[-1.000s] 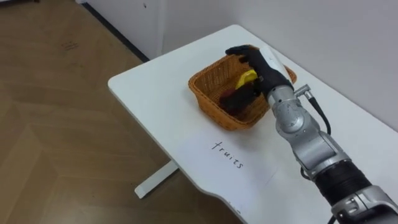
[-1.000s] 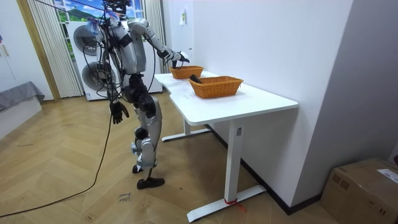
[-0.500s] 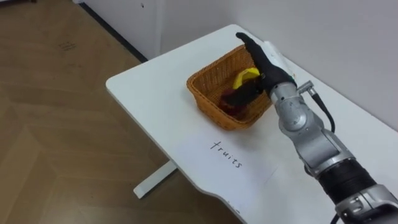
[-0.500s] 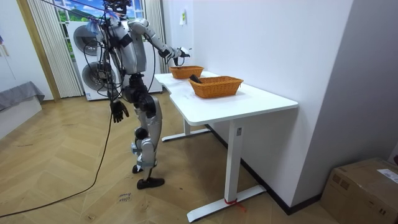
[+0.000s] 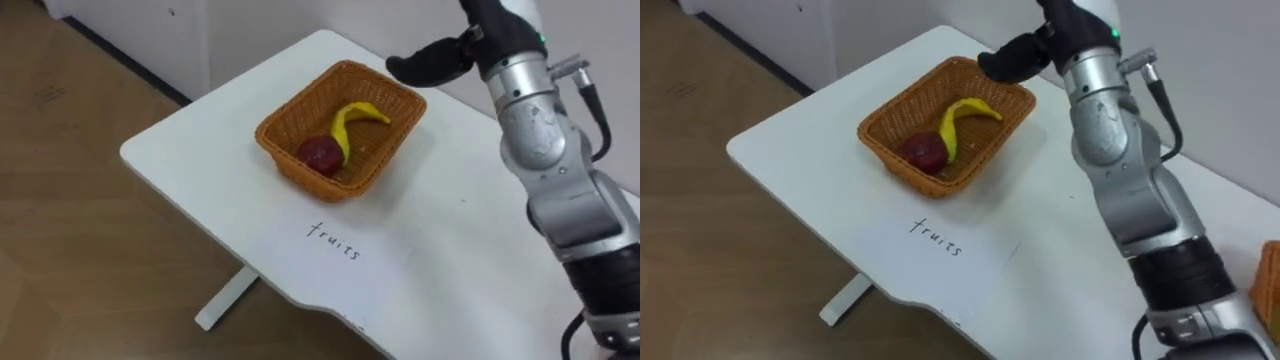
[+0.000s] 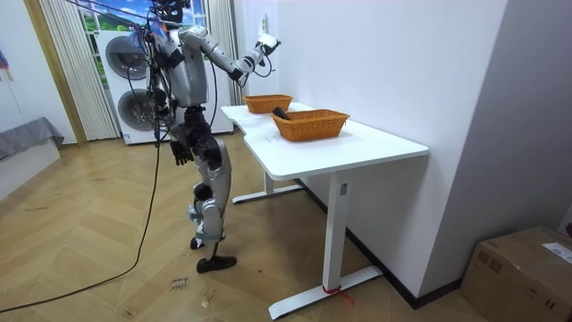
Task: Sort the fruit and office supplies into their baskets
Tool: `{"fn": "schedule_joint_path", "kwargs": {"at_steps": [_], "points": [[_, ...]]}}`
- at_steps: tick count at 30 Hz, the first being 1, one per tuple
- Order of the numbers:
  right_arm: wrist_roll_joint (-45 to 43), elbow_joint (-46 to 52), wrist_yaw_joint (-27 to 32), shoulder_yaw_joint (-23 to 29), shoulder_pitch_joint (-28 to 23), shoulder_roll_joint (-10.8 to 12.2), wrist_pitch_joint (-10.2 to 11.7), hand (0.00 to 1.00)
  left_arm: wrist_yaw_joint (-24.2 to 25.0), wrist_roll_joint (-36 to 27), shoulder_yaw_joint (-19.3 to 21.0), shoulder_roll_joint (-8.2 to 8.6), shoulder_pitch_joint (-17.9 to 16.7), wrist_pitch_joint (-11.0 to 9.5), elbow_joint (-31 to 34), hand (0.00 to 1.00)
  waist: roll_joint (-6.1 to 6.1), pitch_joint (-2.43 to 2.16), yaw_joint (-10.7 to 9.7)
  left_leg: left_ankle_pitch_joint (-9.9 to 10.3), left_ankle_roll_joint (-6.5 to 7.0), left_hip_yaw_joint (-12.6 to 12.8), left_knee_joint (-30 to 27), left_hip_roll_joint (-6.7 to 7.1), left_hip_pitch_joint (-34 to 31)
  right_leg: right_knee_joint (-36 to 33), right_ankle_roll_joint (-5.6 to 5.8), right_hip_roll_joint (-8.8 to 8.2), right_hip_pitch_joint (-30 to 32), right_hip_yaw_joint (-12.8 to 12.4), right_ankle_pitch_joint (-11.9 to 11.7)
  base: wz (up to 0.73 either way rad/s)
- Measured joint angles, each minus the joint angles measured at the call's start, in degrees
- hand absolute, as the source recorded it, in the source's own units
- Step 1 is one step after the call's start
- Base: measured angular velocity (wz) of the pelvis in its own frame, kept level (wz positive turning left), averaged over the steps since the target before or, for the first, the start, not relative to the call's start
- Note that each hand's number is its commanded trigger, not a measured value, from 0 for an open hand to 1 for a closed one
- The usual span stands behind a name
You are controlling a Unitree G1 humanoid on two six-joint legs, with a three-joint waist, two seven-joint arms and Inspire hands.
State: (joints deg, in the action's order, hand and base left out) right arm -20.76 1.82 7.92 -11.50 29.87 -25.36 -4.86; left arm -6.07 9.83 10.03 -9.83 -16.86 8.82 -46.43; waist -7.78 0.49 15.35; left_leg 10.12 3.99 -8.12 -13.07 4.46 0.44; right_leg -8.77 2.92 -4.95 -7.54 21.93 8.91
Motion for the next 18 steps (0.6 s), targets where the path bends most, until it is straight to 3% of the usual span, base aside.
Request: {"fn": "schedule_joint_path", "kwargs": {"at_steps": [6,10,18], "points": [[-0.1,3.6,0.1,6.5,-0.9,-1.6,0.4,0.00,0.0,0.9,0.0,0.13,0.6,-0.6,0.2,0.00,0.69,-0.23,-4.3,0.1,0.18,1.4,0.4,-0.15,1.2,-0.2,-0.05,-0.07,-0.3,-1.4,0.0,-0.16],[-0.9,4.7,0.1,10.3,-1.0,-4.3,0.3,0.00,-0.3,2.2,1.5,0.10,1.2,-0.7,0.2,0.00,1.12,-0.87,-6.4,0.1,0.22,3.0,0.6,-0.59,1.6,-1.1,-0.06,0.06,0.5,-3.4,0.0,-0.18],[-0.7,10.4,1.8,16.9,-5.6,-4.7,2.4,0.00,-1.2,2.2,1.7,0.22,1.2,-3.1,0.0,0.00,0.97,-0.95,-9.9,0.2,0.22,5.9,2.1,-1.27,3.2,-1.4,-0.29,0.29,0.5,-5.2,-0.2,-0.19]]}}
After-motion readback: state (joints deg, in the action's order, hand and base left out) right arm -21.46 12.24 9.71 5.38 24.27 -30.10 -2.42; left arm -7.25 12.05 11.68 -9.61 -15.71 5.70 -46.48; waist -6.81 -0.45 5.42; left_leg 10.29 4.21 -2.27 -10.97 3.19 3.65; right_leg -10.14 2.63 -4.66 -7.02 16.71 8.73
